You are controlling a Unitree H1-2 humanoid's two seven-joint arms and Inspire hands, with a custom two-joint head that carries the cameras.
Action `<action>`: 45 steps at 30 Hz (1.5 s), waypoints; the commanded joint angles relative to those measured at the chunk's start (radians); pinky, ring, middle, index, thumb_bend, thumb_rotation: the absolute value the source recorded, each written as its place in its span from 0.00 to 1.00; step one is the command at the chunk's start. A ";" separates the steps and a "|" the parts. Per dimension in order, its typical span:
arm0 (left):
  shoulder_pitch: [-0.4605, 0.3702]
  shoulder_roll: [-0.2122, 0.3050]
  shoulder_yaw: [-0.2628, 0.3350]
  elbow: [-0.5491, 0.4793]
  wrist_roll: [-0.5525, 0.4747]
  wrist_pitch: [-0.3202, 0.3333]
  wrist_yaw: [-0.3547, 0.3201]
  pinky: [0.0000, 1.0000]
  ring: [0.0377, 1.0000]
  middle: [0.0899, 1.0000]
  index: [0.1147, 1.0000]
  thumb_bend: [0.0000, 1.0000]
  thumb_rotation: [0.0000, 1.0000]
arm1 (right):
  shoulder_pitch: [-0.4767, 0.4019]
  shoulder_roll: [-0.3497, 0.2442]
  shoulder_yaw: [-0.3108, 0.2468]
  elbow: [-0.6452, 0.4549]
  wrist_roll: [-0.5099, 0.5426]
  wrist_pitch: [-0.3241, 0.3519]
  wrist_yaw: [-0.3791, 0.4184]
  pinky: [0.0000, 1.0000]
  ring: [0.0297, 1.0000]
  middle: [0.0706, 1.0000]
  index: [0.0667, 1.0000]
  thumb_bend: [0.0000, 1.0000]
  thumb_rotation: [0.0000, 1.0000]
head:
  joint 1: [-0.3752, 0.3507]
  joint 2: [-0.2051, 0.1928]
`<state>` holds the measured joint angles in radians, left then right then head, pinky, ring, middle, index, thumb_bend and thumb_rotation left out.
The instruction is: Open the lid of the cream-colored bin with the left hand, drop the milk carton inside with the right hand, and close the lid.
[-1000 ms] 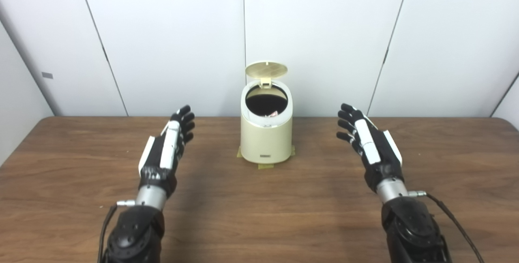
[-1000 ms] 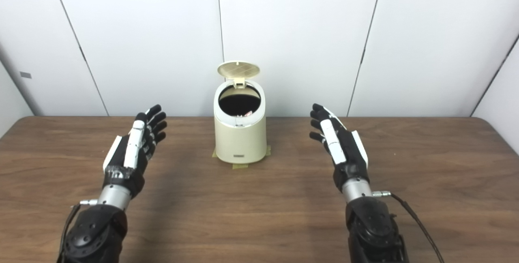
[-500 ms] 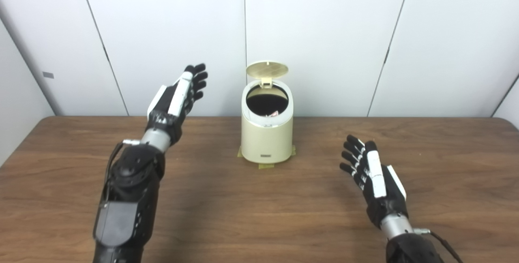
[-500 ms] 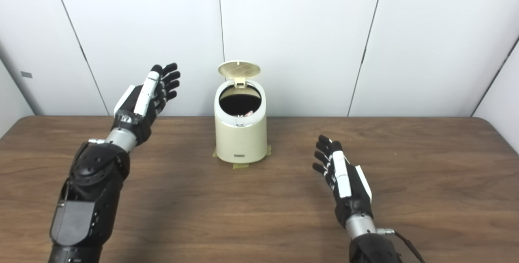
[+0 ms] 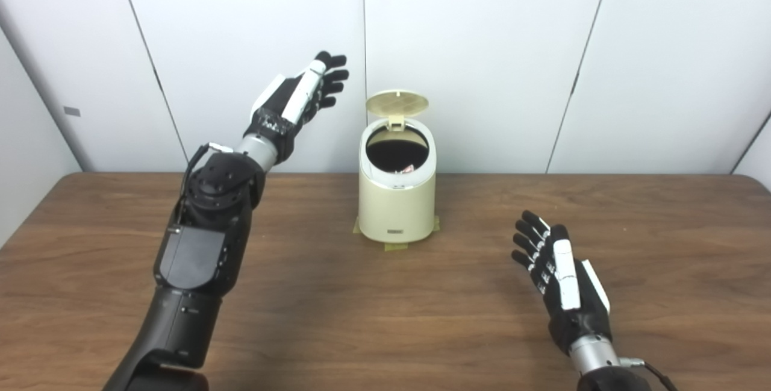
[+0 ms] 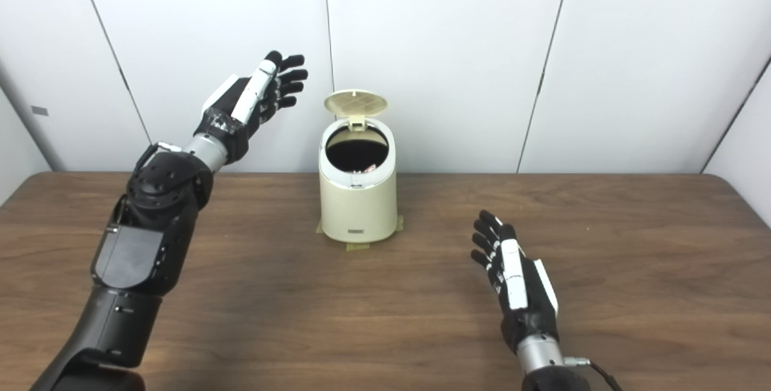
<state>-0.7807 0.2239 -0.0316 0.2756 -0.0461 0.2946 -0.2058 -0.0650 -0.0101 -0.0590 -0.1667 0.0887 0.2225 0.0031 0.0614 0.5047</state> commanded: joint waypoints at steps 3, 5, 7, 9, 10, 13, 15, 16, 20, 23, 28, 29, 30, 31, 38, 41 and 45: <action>-0.104 0.023 -0.019 0.020 0.024 -0.047 -0.023 0.92 0.92 0.89 0.89 0.51 1.00 | -0.016 0.000 0.004 -0.017 0.002 -0.062 0.007 0.86 0.89 0.88 0.89 0.64 1.00 | 0.001 0.001; -0.116 0.026 -0.036 0.030 0.039 -0.051 -0.032 0.92 0.92 0.89 0.89 0.50 1.00 | -0.012 0.000 0.007 -0.014 -0.003 -0.064 0.005 0.85 0.89 0.88 0.89 0.64 1.00 | 0.006 -0.002; -0.123 0.030 -0.050 0.037 0.051 -0.062 -0.044 0.91 0.91 0.89 0.89 0.50 1.00 | -0.011 -0.001 0.009 -0.002 -0.006 -0.072 0.005 0.85 0.89 0.88 0.89 0.64 1.00 | 0.003 -0.008; -0.128 0.032 -0.061 0.042 0.059 -0.076 -0.059 0.91 0.91 0.88 0.88 0.50 1.00 | -0.012 -0.002 0.010 0.008 -0.009 -0.078 0.004 0.85 0.89 0.88 0.89 0.63 1.00 | 0.001 -0.010; -0.132 0.037 -0.072 0.046 0.069 -0.090 -0.068 0.91 0.90 0.87 0.88 0.50 1.00 | -0.013 -0.002 0.012 0.013 -0.013 -0.080 0.002 0.85 0.89 0.88 0.89 0.62 1.00 | 0.000 -0.011; -0.142 0.053 -0.107 0.058 0.110 -0.135 -0.087 0.90 0.90 0.85 0.86 0.48 1.00 | -0.016 -0.003 0.018 0.023 -0.029 -0.088 0.001 0.84 0.88 0.88 0.89 0.63 1.00 | -0.004 -0.014; -0.151 0.068 -0.139 0.063 0.153 -0.158 -0.097 0.91 0.90 0.84 0.86 0.48 1.00 | -0.018 -0.007 0.025 0.029 -0.031 -0.100 0.009 0.83 0.88 0.88 0.89 0.64 1.00 | -0.005 -0.014; -0.155 0.074 -0.155 0.062 0.178 -0.162 -0.098 0.92 0.91 0.83 0.86 0.49 1.00 | -0.018 -0.008 0.026 0.031 -0.031 -0.104 0.011 0.82 0.88 0.88 0.90 0.65 1.00 | -0.006 -0.014; -0.168 0.094 -0.215 0.043 0.273 -0.169 -0.110 0.90 0.91 0.83 0.86 0.49 1.00 | -0.022 -0.002 0.027 0.037 -0.025 -0.104 0.007 0.82 0.87 0.88 0.90 0.64 1.00 | -0.011 -0.014; -0.171 0.098 -0.232 0.034 0.292 -0.165 -0.134 0.94 0.92 0.84 0.87 0.47 1.00 | -0.023 -0.008 0.034 0.045 -0.032 -0.104 0.010 0.83 0.88 0.88 0.90 0.63 1.00 | -0.016 -0.016; -0.170 0.102 -0.244 0.030 0.327 -0.163 -0.155 0.98 0.92 0.83 0.86 0.48 1.00 | -0.026 -0.019 0.045 0.056 -0.046 -0.102 0.010 0.83 0.87 0.87 0.91 0.61 1.00 | -0.025 -0.012; -0.172 0.109 -0.252 0.033 0.340 -0.180 -0.158 0.98 0.92 0.83 0.86 0.47 1.00 | -0.027 -0.020 0.046 0.059 -0.047 -0.101 0.009 0.83 0.87 0.87 0.91 0.61 1.00 | -0.027 -0.012; -0.173 0.117 -0.261 0.031 0.356 -0.194 -0.162 0.96 0.91 0.83 0.85 0.47 1.00 | -0.028 -0.021 0.047 0.060 -0.047 -0.099 0.009 0.83 0.87 0.87 0.91 0.61 1.00 | -0.027 -0.011; -0.173 0.121 -0.266 0.030 0.367 -0.203 -0.166 0.94 0.90 0.83 0.84 0.46 1.00 | -0.029 -0.022 0.047 0.060 -0.047 -0.097 0.009 0.83 0.86 0.87 0.91 0.61 1.00 | -0.027 -0.011; -0.161 0.175 -0.317 -0.049 0.497 -0.222 -0.188 0.85 0.86 0.84 0.81 0.50 1.00 | -0.028 -0.027 0.053 0.055 -0.052 -0.082 0.008 0.82 0.86 0.86 0.92 0.60 1.00 | -0.029 0.010; -0.152 0.200 -0.333 -0.079 0.540 -0.249 -0.194 0.84 0.86 0.84 0.82 0.48 1.00 | -0.027 -0.027 0.055 0.051 -0.058 -0.074 0.006 0.82 0.85 0.86 0.92 0.60 1.00 | -0.028 0.014; -0.140 0.247 -0.375 -0.121 0.646 -0.303 -0.205 0.82 0.86 0.84 0.78 0.48 1.00 | -0.024 -0.027 0.055 0.049 -0.064 -0.071 0.005 0.81 0.85 0.86 0.92 0.59 1.00 | -0.025 0.023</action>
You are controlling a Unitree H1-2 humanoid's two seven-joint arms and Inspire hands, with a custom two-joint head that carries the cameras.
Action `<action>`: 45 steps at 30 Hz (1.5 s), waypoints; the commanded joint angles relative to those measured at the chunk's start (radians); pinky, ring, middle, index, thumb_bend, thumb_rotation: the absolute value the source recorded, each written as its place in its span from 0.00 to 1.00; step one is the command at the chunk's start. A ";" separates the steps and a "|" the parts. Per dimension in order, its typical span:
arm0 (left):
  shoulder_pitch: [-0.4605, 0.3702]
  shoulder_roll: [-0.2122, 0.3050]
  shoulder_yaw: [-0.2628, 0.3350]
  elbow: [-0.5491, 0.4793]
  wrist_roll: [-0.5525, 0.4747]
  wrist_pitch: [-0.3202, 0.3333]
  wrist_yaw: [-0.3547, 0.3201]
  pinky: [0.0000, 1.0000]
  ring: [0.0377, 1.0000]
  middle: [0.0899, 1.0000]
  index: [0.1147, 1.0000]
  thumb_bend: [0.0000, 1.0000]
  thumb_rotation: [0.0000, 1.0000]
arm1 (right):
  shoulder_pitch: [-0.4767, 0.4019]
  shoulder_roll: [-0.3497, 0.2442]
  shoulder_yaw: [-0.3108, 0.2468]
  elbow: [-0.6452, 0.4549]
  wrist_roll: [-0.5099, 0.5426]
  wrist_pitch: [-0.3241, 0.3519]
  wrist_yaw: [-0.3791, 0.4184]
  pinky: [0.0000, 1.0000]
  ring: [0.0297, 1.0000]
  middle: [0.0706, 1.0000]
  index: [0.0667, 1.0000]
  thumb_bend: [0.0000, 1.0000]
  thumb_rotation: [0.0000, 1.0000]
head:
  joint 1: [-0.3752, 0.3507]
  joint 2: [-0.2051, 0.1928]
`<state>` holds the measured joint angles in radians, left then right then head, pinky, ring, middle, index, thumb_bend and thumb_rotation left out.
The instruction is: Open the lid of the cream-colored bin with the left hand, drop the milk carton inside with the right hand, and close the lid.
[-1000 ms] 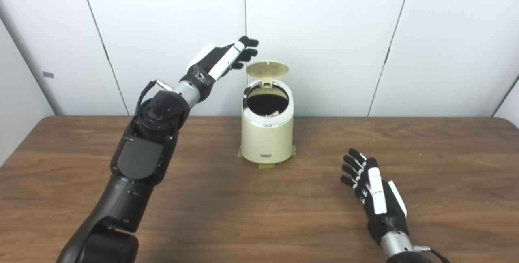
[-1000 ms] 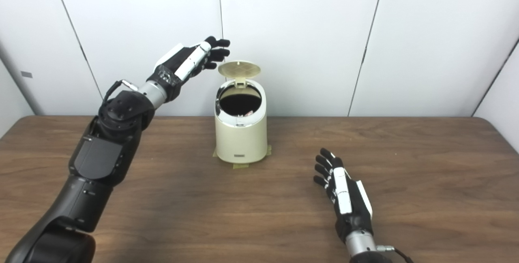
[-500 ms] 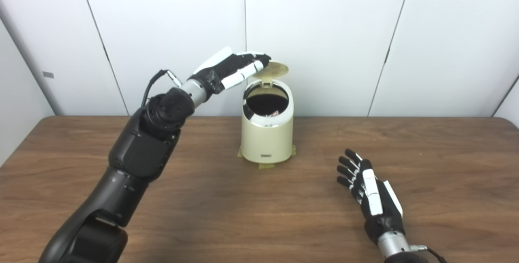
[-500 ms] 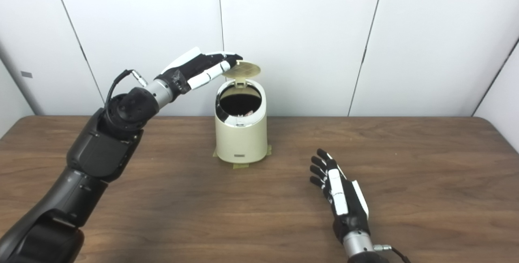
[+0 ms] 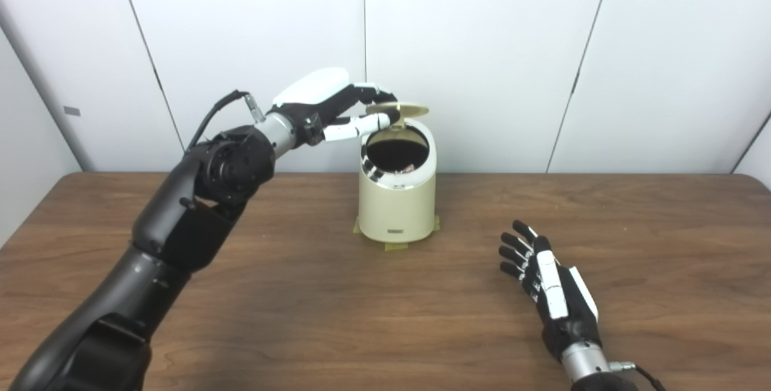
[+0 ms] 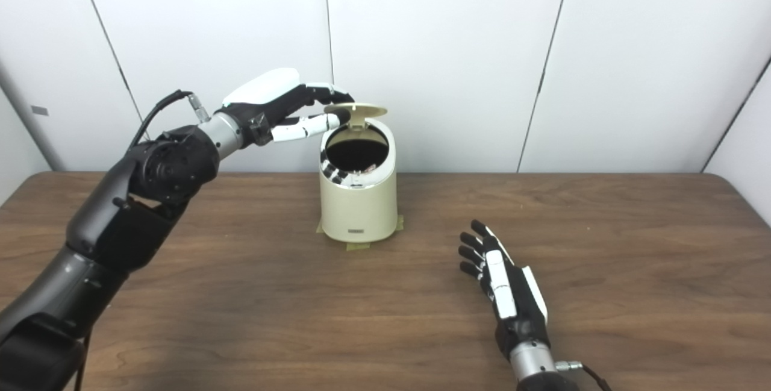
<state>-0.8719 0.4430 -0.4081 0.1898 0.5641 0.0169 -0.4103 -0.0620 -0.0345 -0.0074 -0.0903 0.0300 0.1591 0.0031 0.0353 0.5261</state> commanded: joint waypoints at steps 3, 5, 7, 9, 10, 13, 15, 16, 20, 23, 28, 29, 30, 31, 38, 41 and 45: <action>-0.037 0.052 -0.019 -0.069 0.083 -0.042 -0.029 0.85 0.89 0.85 0.79 0.50 1.00 | -0.023 0.001 0.004 -0.033 -0.006 -0.005 0.005 0.80 0.84 0.86 0.92 0.58 1.00 | 0.001 0.007; -0.028 0.058 -0.024 -0.083 0.103 -0.056 -0.039 0.83 0.88 0.83 0.78 0.51 1.00 | -0.020 0.001 0.008 -0.036 -0.013 -0.007 0.003 0.80 0.84 0.86 0.92 0.58 1.00 | 0.001 0.007; -0.020 0.067 -0.036 -0.092 0.135 -0.089 -0.036 0.79 0.87 0.82 0.77 0.51 1.00 | -0.018 0.001 0.009 -0.039 -0.020 -0.010 0.001 0.79 0.84 0.86 0.92 0.58 1.00 | 0.002 0.011; -0.013 0.074 -0.049 -0.092 0.169 -0.131 -0.033 0.85 0.86 0.79 0.76 0.49 1.00 | -0.018 0.002 0.007 -0.041 -0.016 -0.010 0.003 0.79 0.84 0.86 0.92 0.58 1.00 | 0.002 0.011; -0.010 0.075 -0.053 -0.091 0.182 -0.145 -0.033 0.87 0.86 0.79 0.76 0.49 1.00 | -0.018 0.003 0.005 -0.042 -0.012 -0.007 0.005 0.79 0.84 0.86 0.92 0.59 1.00 | 0.002 0.011; 0.002 0.075 -0.059 -0.097 0.219 -0.182 -0.034 0.90 0.86 0.78 0.75 0.49 1.00 | -0.016 0.000 0.004 -0.047 -0.013 -0.004 0.005 0.79 0.84 0.86 0.92 0.59 1.00 | 0.006 0.014; 0.015 0.075 -0.065 -0.106 0.252 -0.203 -0.029 0.90 0.86 0.77 0.74 0.49 1.00 | -0.012 -0.004 0.006 -0.050 -0.018 -0.003 0.006 0.78 0.84 0.86 0.93 0.59 1.00 | 0.009 -0.001; 0.020 0.073 -0.064 -0.110 0.264 -0.208 -0.031 0.90 0.86 0.77 0.75 0.50 1.00 | -0.011 -0.005 0.006 -0.051 -0.020 -0.004 0.006 0.78 0.84 0.86 0.93 0.59 1.00 | 0.009 -0.001; 0.039 0.062 -0.070 -0.120 0.290 -0.212 -0.063 0.93 0.88 0.80 0.78 0.51 1.00 | -0.011 -0.009 0.005 -0.048 -0.021 -0.008 0.006 0.77 0.84 0.86 0.93 0.59 1.00 | 0.001 -0.013; 0.048 0.049 -0.081 -0.115 0.316 -0.213 -0.075 0.94 0.90 0.83 0.82 0.51 1.00 | -0.010 -0.012 0.003 -0.050 -0.021 -0.017 0.006 0.76 0.83 0.85 0.92 0.60 1.00 | 0.000 -0.019; 0.057 0.032 -0.104 -0.120 0.383 -0.216 -0.078 0.97 0.93 0.86 0.85 0.52 1.00 | -0.006 -0.012 0.000 -0.057 -0.021 -0.021 0.001 0.76 0.83 0.85 0.92 0.60 1.00 | -0.001 -0.026; 0.058 0.031 -0.110 -0.121 0.401 -0.220 -0.073 0.97 0.94 0.86 0.85 0.52 1.00 | -0.006 -0.011 0.000 -0.056 -0.021 -0.022 0.000 0.76 0.83 0.85 0.92 0.60 1.00 | -0.001 -0.026; 0.060 0.030 -0.113 -0.122 0.415 -0.223 -0.069 0.98 0.94 0.86 0.86 0.52 1.00 | -0.006 -0.010 -0.001 -0.054 -0.020 -0.022 0.000 0.75 0.82 0.84 0.92 0.60 1.00 | -0.001 -0.027; 0.061 0.029 -0.113 -0.124 0.423 -0.226 -0.067 0.98 0.94 0.86 0.85 0.53 1.00 | -0.006 -0.010 -0.001 -0.054 -0.019 -0.022 0.000 0.74 0.82 0.84 0.92 0.61 1.00 | -0.001 -0.027; 0.065 0.016 -0.114 -0.118 0.450 -0.209 -0.100 1.00 0.95 0.87 0.87 0.55 1.00 | -0.003 -0.001 0.001 -0.060 -0.016 -0.013 -0.002 0.74 0.82 0.84 0.91 0.60 1.00 | 0.002 -0.036; 0.065 0.011 -0.112 -0.113 0.442 -0.195 -0.127 1.00 0.95 0.88 0.88 0.56 1.00 | 0.000 0.001 0.001 -0.062 -0.018 -0.013 -0.003 0.73 0.82 0.83 0.91 0.61 1.00 | 0.001 -0.038; 0.063 0.008 -0.113 -0.114 0.432 -0.185 -0.161 0.98 0.94 0.88 0.89 0.58 1.00 | 0.007 -0.001 0.002 -0.068 -0.013 -0.012 0.003 0.75 0.83 0.83 0.92 0.60 1.00 | 0.002 -0.036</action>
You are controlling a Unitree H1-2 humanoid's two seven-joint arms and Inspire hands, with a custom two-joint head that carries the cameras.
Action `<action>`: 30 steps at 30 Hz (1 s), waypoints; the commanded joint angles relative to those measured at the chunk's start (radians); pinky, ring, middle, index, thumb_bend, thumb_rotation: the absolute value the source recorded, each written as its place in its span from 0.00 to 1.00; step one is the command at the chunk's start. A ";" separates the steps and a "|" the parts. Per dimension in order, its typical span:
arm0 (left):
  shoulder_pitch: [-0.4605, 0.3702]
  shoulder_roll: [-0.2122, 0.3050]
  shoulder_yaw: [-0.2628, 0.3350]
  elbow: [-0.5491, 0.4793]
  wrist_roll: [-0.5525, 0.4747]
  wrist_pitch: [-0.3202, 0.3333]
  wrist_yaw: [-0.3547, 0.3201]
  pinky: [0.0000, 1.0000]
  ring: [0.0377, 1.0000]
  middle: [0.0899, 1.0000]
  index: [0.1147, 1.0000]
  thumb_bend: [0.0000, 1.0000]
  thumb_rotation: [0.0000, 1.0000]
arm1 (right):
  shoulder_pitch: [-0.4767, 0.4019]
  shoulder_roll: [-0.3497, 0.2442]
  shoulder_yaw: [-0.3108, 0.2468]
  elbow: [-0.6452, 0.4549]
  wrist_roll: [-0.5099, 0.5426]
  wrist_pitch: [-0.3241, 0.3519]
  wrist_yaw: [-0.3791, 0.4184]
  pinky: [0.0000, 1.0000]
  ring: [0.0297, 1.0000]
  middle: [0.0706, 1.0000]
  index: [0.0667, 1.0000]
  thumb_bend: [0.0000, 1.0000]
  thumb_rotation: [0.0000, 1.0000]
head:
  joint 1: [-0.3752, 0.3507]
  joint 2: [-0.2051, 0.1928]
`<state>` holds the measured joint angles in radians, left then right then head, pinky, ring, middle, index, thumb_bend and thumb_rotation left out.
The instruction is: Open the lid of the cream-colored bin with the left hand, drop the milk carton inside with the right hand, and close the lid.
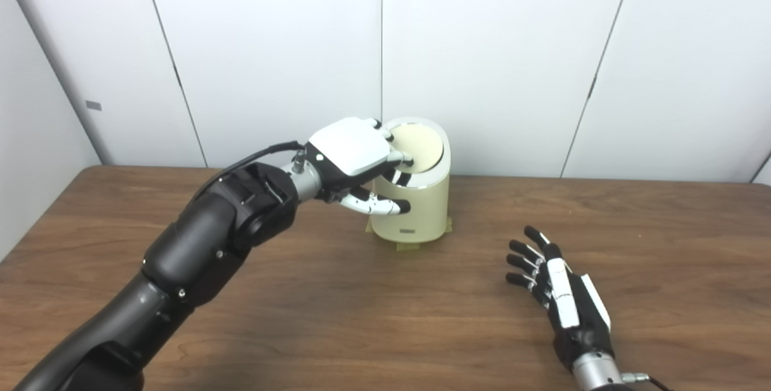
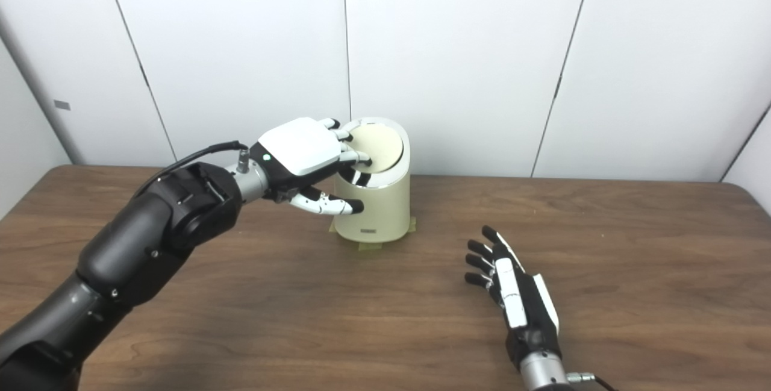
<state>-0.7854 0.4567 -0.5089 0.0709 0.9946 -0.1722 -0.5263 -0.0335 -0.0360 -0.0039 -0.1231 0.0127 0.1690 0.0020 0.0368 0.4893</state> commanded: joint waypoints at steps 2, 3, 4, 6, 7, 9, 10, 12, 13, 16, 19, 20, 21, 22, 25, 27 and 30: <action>-0.024 -0.003 -0.018 0.005 0.008 0.003 -0.054 0.97 0.93 0.88 0.89 0.59 1.00 | -0.022 0.000 -0.004 -0.032 0.006 -0.023 0.005 0.76 0.83 0.83 0.92 0.61 1.00 | 0.000 0.001; -0.022 -0.003 -0.021 0.002 0.010 0.003 -0.058 0.97 0.93 0.88 0.89 0.60 1.00 | -0.023 0.000 -0.004 -0.029 0.005 -0.027 0.004 0.76 0.83 0.83 0.92 0.61 1.00 | 0.000 -0.001; -0.021 -0.003 -0.022 0.000 0.012 0.003 -0.061 0.97 0.93 0.88 0.89 0.60 1.00 | -0.024 -0.001 -0.005 -0.026 0.005 -0.030 0.004 0.76 0.83 0.83 0.92 0.61 1.00 | 0.000 -0.001; -0.019 -0.002 -0.022 -0.002 0.010 -0.001 -0.068 0.97 0.92 0.87 0.89 0.61 1.00 | -0.025 0.002 -0.005 -0.025 0.005 -0.032 0.002 0.75 0.82 0.83 0.92 0.62 1.00 | -0.003 -0.001; -0.017 -0.002 -0.022 -0.001 0.009 -0.003 -0.066 0.96 0.92 0.87 0.88 0.61 1.00 | -0.025 0.003 -0.005 -0.025 0.005 -0.032 0.002 0.74 0.82 0.83 0.91 0.62 1.00 | -0.003 0.000; -0.016 -0.002 -0.025 0.003 0.004 -0.011 -0.066 0.96 0.92 0.86 0.87 0.61 1.00 | -0.025 0.005 -0.004 -0.027 0.004 -0.031 0.000 0.73 0.82 0.83 0.91 0.61 1.00 | -0.006 0.004; -0.017 -0.002 -0.028 0.005 0.004 -0.015 -0.068 0.96 0.92 0.86 0.86 0.61 1.00 | -0.025 0.005 -0.004 -0.027 0.004 -0.031 0.001 0.73 0.82 0.83 0.91 0.61 1.00 | -0.006 0.004; -0.019 -0.001 -0.034 0.006 0.000 -0.020 -0.079 0.95 0.92 0.86 0.85 0.60 1.00 | -0.027 0.006 -0.006 -0.030 0.005 -0.025 -0.001 0.75 0.82 0.83 0.91 0.61 1.00 | -0.008 0.013; -0.019 -0.002 -0.037 0.006 -0.002 -0.022 -0.082 0.95 0.92 0.85 0.85 0.60 1.00 | -0.028 0.006 -0.007 -0.030 0.006 -0.024 -0.002 0.75 0.82 0.83 0.91 0.61 1.00 | -0.008 0.014; -0.022 0.001 -0.054 0.013 0.004 -0.037 -0.083 0.95 0.92 0.85 0.82 0.60 1.00 | -0.029 0.009 -0.011 -0.036 0.010 -0.022 -0.003 0.75 0.82 0.83 0.92 0.61 1.00 | -0.011 0.020; -0.025 0.004 -0.078 0.023 0.030 -0.042 -0.088 0.96 0.93 0.86 0.82 0.61 1.00 | -0.026 0.010 -0.013 -0.041 0.015 -0.021 0.001 0.75 0.82 0.83 0.92 0.60 1.00 | -0.016 0.024; -0.025 0.004 -0.084 0.025 0.035 -0.038 -0.093 0.97 0.94 0.87 0.82 0.62 1.00 | -0.026 0.011 -0.014 -0.043 0.016 -0.021 0.001 0.75 0.83 0.84 0.92 0.60 1.00 | -0.019 0.026; -0.025 0.001 -0.091 0.028 0.038 -0.035 -0.100 0.97 0.94 0.87 0.82 0.62 1.00 | -0.025 0.012 -0.015 -0.043 0.020 -0.022 0.003 0.75 0.83 0.84 0.92 0.60 1.00 | -0.020 0.027; -0.027 -0.001 -0.098 0.033 0.040 -0.035 -0.107 0.98 0.95 0.87 0.82 0.62 1.00 | -0.026 0.012 -0.015 -0.044 0.023 -0.021 0.003 0.75 0.83 0.84 0.93 0.60 1.00 | -0.021 0.028; -0.032 -0.007 -0.119 0.047 0.047 -0.042 -0.115 0.98 0.95 0.87 0.84 0.62 1.00 | -0.024 0.012 -0.015 -0.046 0.019 -0.019 0.001 0.75 0.83 0.85 0.93 0.60 1.00 | -0.023 0.029; -0.035 -0.006 -0.132 0.048 0.056 -0.041 -0.121 0.98 0.95 0.87 0.84 0.64 1.00 | -0.024 0.012 -0.016 -0.047 0.020 -0.018 0.000 0.75 0.83 0.85 0.93 0.60 1.00 | -0.023 0.030; -0.037 -0.011 -0.140 0.049 0.050 -0.034 -0.136 0.98 0.95 0.87 0.84 0.65 1.00 | -0.026 0.013 -0.018 -0.046 0.020 -0.019 -0.002 0.74 0.83 0.85 0.93 0.60 1.00 | -0.024 0.032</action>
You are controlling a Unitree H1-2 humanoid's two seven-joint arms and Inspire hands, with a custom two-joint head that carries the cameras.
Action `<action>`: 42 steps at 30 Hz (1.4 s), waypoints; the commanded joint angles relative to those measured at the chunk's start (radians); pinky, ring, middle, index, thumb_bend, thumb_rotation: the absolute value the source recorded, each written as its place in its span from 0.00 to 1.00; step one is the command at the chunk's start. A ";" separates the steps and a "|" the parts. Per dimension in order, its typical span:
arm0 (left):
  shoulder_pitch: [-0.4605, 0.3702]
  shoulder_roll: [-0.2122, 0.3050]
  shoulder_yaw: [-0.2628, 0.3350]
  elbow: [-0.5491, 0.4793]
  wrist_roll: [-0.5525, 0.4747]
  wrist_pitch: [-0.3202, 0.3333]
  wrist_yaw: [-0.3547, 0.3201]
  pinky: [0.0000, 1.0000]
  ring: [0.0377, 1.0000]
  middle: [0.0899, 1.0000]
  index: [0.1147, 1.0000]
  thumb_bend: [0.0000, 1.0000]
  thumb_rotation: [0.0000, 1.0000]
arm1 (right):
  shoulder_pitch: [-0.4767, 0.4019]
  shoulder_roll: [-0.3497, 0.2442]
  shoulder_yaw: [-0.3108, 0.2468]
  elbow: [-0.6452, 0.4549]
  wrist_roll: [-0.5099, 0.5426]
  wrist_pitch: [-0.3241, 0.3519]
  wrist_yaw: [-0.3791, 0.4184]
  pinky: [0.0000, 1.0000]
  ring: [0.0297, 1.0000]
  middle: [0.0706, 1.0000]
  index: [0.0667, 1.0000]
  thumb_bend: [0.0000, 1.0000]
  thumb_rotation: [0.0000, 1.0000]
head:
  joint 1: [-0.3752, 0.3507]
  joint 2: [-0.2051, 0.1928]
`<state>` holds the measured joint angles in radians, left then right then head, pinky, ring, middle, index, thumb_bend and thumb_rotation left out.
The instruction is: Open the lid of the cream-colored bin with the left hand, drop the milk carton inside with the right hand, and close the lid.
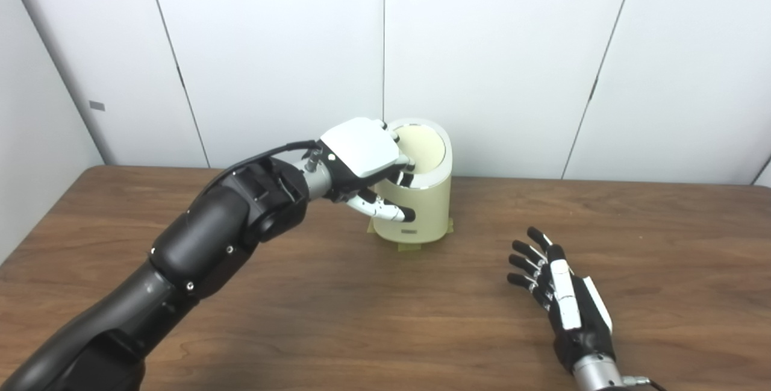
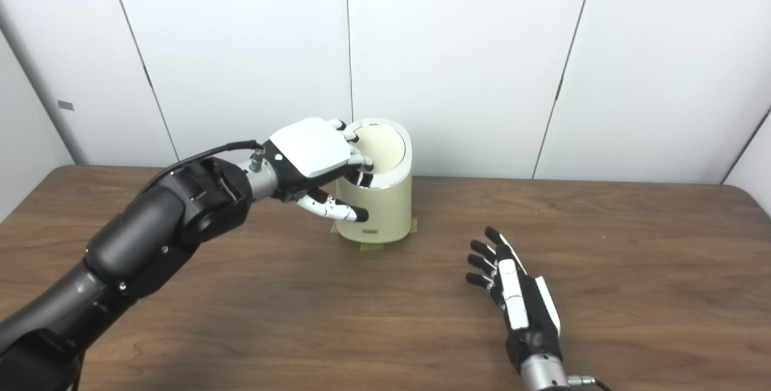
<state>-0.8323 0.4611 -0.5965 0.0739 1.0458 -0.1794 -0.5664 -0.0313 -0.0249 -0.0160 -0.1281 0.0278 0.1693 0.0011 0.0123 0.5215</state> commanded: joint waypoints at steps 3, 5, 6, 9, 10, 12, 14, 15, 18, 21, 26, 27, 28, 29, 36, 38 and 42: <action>0.016 -0.020 -0.028 0.035 -0.044 -0.008 -0.099 0.99 0.94 0.87 0.85 0.66 1.00 | -0.032 0.003 -0.010 -0.039 0.010 -0.015 -0.002 0.72 0.82 0.85 0.93 0.60 1.00 | 0.003 0.002; 0.019 -0.020 -0.004 0.021 -0.066 0.003 -0.088 0.99 0.94 0.87 0.85 0.64 1.00 | -0.034 0.004 -0.013 -0.036 0.010 -0.011 -0.004 0.72 0.82 0.85 0.93 0.60 1.00 | 0.004 0.000; 0.018 -0.020 0.012 0.010 -0.080 0.008 -0.083 0.99 0.94 0.87 0.85 0.63 1.00 | -0.034 0.003 -0.014 -0.034 0.009 -0.013 -0.004 0.72 0.82 0.85 0.93 0.60 1.00 | 0.004 0.000; 0.022 -0.023 0.057 -0.016 -0.113 0.018 -0.053 0.98 0.93 0.87 0.85 0.57 1.00 | -0.035 0.003 -0.015 -0.030 0.008 -0.020 -0.003 0.71 0.82 0.84 0.92 0.60 1.00 | 0.004 0.000; 0.026 -0.028 0.081 -0.020 -0.130 0.022 -0.030 0.98 0.93 0.87 0.85 0.56 1.00 | -0.035 0.004 -0.016 -0.030 0.008 -0.020 -0.004 0.71 0.82 0.84 0.92 0.60 1.00 | 0.002 0.000; 0.040 -0.047 0.142 -0.032 -0.180 0.041 0.022 0.93 0.91 0.85 0.83 0.53 1.00 | -0.035 0.004 -0.017 -0.030 0.009 -0.020 -0.004 0.71 0.82 0.84 0.92 0.60 1.00 | 0.002 0.000; 0.066 -0.079 0.224 -0.045 -0.259 0.063 0.088 0.88 0.88 0.84 0.82 0.49 1.00 | -0.036 0.005 -0.021 -0.032 0.015 -0.020 -0.004 0.71 0.82 0.85 0.92 0.61 1.00 | 0.000 0.002; 0.081 -0.099 0.267 -0.050 -0.297 0.076 0.116 0.86 0.88 0.83 0.82 0.48 0.99 | -0.037 0.005 -0.023 -0.031 0.018 -0.021 -0.004 0.71 0.82 0.84 0.92 0.61 1.00 | 0.000 0.002; 0.123 -0.152 0.361 -0.096 -0.377 0.152 0.146 0.79 0.88 0.86 0.85 0.47 0.99 | -0.038 0.001 -0.029 -0.031 0.024 -0.026 0.000 0.73 0.83 0.84 0.92 0.62 1.00 | -0.001 0.004; 0.185 -0.228 0.467 -0.157 -0.499 0.237 0.184 0.77 0.86 0.88 0.86 0.44 0.93 | -0.044 -0.002 -0.039 -0.031 0.043 -0.038 0.008 0.75 0.84 0.85 0.93 0.63 1.00 | -0.003 0.007; 0.275 -0.282 0.547 -0.228 -0.597 0.342 0.224 0.86 0.90 0.89 0.88 0.41 0.94 | -0.052 -0.005 -0.047 -0.042 0.064 -0.046 0.013 0.74 0.85 0.86 0.92 0.64 1.00 | -0.003 0.010; 0.289 -0.288 0.557 -0.238 -0.612 0.359 0.232 0.87 0.90 0.89 0.88 0.40 0.95 | -0.052 -0.007 -0.047 -0.044 0.067 -0.046 0.015 0.74 0.85 0.86 0.92 0.64 1.00 | -0.003 0.011; 0.306 -0.291 0.568 -0.247 -0.632 0.370 0.241 0.87 0.90 0.88 0.88 0.40 0.95 | -0.053 -0.008 -0.048 -0.048 0.069 -0.045 0.015 0.74 0.85 0.86 0.92 0.65 1.00 | -0.001 0.014; 0.329 -0.294 0.582 -0.261 -0.656 0.383 0.247 0.89 0.91 0.88 0.90 0.41 0.98 | -0.053 -0.009 -0.048 -0.055 0.070 -0.040 0.014 0.74 0.85 0.87 0.92 0.65 1.00 | -0.001 0.016; 0.498 -0.334 0.659 -0.351 -0.792 0.441 0.311 0.90 0.93 0.91 0.94 0.44 1.00 | -0.055 -0.020 -0.047 -0.063 0.082 -0.045 0.020 0.80 0.86 0.88 0.92 0.67 0.99 | 0.002 0.026; 0.562 -0.344 0.675 -0.369 -0.823 0.430 0.336 0.89 0.92 0.90 0.93 0.46 1.00 | -0.060 -0.019 -0.047 -0.063 0.090 -0.051 0.022 0.82 0.87 0.89 0.91 0.68 0.98 | 0.005 0.033; 0.653 -0.377 0.713 -0.394 -0.929 0.433 0.369 0.90 0.92 0.92 0.94 0.37 1.00 | -0.067 -0.025 -0.043 -0.065 0.090 -0.056 0.026 0.87 0.90 0.91 0.92 0.69 0.97 | 0.007 0.042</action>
<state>-0.1610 0.0953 0.1055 -0.2804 0.1611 0.2654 -0.2272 -0.0584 -0.0432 -0.0595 -0.1607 0.1092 0.1626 0.0108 0.0184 0.5630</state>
